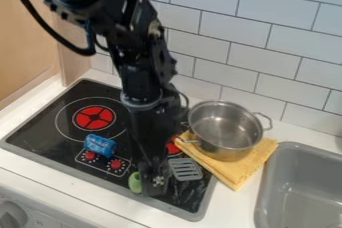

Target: Moved the green spatula to the top between the two burners

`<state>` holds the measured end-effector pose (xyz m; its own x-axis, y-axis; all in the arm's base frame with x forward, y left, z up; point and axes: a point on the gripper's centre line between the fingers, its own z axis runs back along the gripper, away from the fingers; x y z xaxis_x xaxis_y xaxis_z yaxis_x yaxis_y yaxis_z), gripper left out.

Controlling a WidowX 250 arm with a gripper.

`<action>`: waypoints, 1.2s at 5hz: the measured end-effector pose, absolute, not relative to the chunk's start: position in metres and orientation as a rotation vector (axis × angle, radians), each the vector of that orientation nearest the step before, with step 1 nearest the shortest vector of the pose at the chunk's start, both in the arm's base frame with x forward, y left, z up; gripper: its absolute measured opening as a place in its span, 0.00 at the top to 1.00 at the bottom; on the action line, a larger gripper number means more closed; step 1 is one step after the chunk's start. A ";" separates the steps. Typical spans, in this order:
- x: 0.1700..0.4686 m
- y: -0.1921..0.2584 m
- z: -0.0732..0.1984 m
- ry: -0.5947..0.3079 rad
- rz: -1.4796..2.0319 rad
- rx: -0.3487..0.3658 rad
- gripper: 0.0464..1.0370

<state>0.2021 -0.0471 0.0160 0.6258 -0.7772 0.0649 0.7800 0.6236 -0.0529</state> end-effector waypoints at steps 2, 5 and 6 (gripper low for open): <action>0.205 -0.049 0.000 -0.022 -0.902 -0.075 0.14; 0.205 -0.053 0.000 -0.027 -0.919 -0.057 0.74; 0.202 -0.054 0.000 -0.016 -0.926 -0.065 0.74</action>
